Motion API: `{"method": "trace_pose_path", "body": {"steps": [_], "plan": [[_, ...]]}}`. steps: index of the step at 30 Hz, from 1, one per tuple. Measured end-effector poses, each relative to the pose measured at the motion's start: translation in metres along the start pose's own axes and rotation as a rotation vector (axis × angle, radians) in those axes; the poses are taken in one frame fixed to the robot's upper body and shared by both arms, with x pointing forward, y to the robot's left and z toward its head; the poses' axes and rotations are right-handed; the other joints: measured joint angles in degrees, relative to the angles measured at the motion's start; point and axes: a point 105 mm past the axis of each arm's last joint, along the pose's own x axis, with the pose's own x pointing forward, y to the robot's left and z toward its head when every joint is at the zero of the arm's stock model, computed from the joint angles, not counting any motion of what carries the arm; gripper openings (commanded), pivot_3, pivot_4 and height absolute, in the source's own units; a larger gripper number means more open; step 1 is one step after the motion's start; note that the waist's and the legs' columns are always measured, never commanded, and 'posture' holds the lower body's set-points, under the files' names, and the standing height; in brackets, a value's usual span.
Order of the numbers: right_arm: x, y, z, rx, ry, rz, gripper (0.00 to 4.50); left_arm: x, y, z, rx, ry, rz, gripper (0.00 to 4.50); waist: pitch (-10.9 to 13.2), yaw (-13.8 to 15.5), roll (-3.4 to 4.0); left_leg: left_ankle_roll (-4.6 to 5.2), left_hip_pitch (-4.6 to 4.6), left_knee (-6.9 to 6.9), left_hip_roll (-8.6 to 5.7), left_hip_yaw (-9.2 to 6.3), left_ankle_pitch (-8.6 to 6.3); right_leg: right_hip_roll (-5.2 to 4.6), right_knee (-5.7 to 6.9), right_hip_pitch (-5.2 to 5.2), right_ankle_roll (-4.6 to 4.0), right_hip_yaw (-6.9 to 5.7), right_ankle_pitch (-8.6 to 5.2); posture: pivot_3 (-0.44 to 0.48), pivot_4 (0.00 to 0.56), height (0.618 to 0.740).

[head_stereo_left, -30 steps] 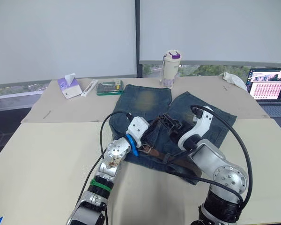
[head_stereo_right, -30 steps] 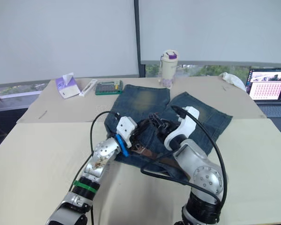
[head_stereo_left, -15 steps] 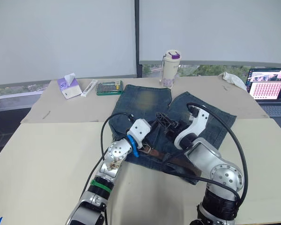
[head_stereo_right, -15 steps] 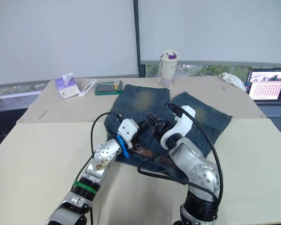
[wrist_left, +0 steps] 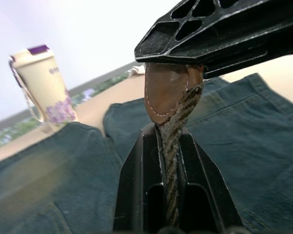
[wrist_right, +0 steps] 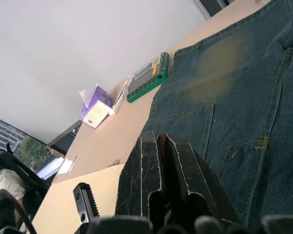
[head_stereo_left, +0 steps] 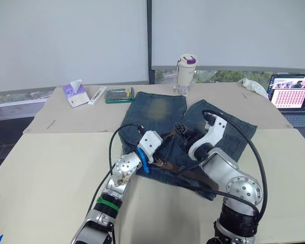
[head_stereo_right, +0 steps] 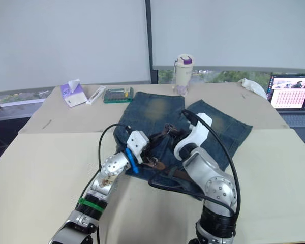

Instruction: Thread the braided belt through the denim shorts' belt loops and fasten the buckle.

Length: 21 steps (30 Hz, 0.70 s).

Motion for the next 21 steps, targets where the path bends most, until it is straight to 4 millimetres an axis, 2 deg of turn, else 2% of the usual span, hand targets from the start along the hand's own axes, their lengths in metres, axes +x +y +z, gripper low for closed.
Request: {"method": "trace_pose_path", "body": {"steps": [4, 7, 9, 11, 16, 19, 21], "plan": [[-0.002, -0.002, -0.001, -0.007, 0.01, 0.004, 0.0, -0.005, 0.003, -0.001, -0.099, 0.006, -0.022, 1.69, 0.0, 0.0, 0.0, 0.01, 0.0, 0.0, -0.01, 0.01, 0.01, 0.0, 0.01, 0.01, 0.0, -0.01, 0.0, 0.0, 0.15, 0.74], [-0.006, -0.009, 0.0, -0.016, 0.02, -0.01, 0.0, -0.017, 0.007, 0.001, -0.22, 0.005, -0.112, 2.73, 0.0, -0.3, 0.01, 0.02, 0.0, 0.0, 0.02, 0.06, 0.01, 0.02, 0.03, -0.01, 0.0, -0.03, 0.0, 0.0, 0.15, 0.74], [-0.009, -0.014, 0.005, -0.028, 0.012, -0.023, 0.0, -0.031, 0.014, 0.016, -0.34, -0.06, -0.21, 3.51, 0.0, -0.8, 0.03, 0.04, -0.01, 0.0, 0.05, 0.05, 0.01, 0.05, 0.03, -0.02, -0.01, -0.05, -0.01, 0.0, 0.15, 0.74], [-0.013, -0.018, 0.011, -0.039, 0.003, -0.027, 0.0, -0.038, 0.023, 0.028, -0.387, -0.125, -0.229, 4.06, 0.0, -0.8, 0.04, 0.06, -0.01, 0.0, 0.04, 0.05, 0.02, 0.04, 0.02, 0.0, -0.01, -0.08, -0.01, 0.0, 0.15, 0.74], [-0.021, -0.02, 0.023, -0.072, -0.007, -0.013, 0.0, -0.046, 0.052, 0.044, -0.472, -0.182, -0.24, 4.06, 0.0, -1.1, 0.04, 0.08, -0.01, 0.0, 0.02, 0.11, 0.02, 0.04, 0.01, 0.03, 0.0, -0.08, -0.01, 0.0, 0.15, 0.74], [-0.028, -0.022, 0.027, -0.103, 0.005, -0.011, 0.0, -0.052, 0.076, 0.038, -0.526, -0.167, -0.191, 4.06, 0.0, -1.2, 0.03, 0.11, -0.01, 0.0, 0.0, 0.16, 0.03, 0.05, -0.01, 0.03, 0.0, -0.11, -0.01, 0.0, 0.15, 0.74], [-0.036, -0.032, 0.03, -0.131, 0.018, -0.042, 0.0, -0.055, 0.094, 0.037, -0.542, -0.182, -0.132, 4.06, 0.0, -1.1, 0.02, 0.11, -0.03, 0.0, 0.0, 0.17, 0.03, 0.04, -0.03, 0.03, 0.0, -0.11, -0.01, 0.0, 0.15, 0.74]]}}
